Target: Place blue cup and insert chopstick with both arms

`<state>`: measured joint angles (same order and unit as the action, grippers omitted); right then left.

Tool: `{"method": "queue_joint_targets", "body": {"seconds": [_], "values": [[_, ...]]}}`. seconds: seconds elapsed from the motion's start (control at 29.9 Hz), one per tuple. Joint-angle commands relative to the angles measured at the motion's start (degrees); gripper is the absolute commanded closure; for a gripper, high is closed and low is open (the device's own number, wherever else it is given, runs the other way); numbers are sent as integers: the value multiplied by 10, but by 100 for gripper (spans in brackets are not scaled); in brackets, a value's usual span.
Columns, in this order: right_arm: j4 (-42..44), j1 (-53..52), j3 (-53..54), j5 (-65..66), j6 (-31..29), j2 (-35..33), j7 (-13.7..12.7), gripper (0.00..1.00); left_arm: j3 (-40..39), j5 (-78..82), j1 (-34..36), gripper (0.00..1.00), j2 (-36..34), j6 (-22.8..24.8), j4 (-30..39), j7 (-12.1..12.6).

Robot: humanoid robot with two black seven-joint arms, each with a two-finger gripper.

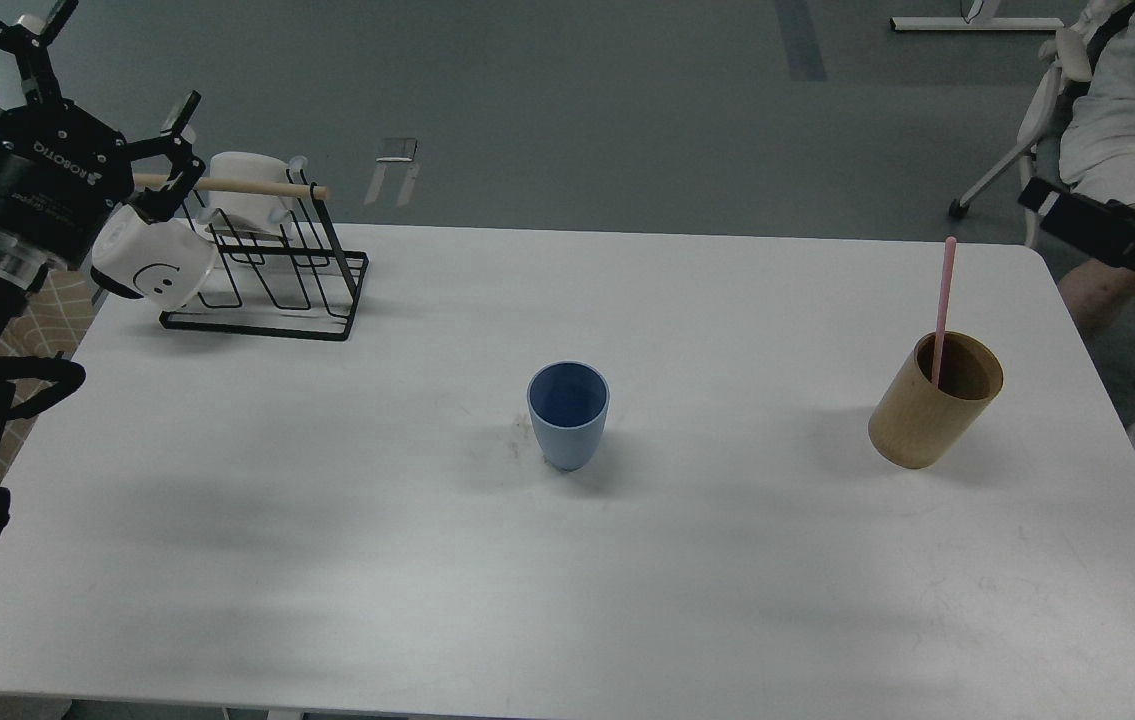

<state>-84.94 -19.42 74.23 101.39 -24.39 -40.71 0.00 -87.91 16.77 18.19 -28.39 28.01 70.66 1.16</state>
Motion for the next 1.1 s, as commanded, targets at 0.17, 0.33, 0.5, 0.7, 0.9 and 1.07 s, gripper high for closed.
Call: {"method": "queue_joint_targets", "body": {"seconds": [0.17, 0.33, 0.5, 0.7, 0.9, 1.07], "values": [[27, -2, -25, 115, 5, 97, -58, 1, 0, 0, 0, 3, 0, 0, 0, 1], [41, 1, -28, 141, 7, 116, -62, 3, 0, 3, -1, 3, 3, 0, 0, 1], [50, 1, -29, 142, 7, 116, -69, 13, -1, 5, -1, 3, 4, 0, 0, 1], [54, 0, -48, 142, 7, 118, -69, 35, 0, 5, -1, 3, 5, 0, 0, 1], [55, -2, -55, 142, 7, 120, -72, 50, 0, 5, -1, 3, 3, 0, 0, 1], [55, -4, -56, 142, 7, 124, -73, 67, 0, 5, -1, 3, 4, 0, 0, 1]]}}
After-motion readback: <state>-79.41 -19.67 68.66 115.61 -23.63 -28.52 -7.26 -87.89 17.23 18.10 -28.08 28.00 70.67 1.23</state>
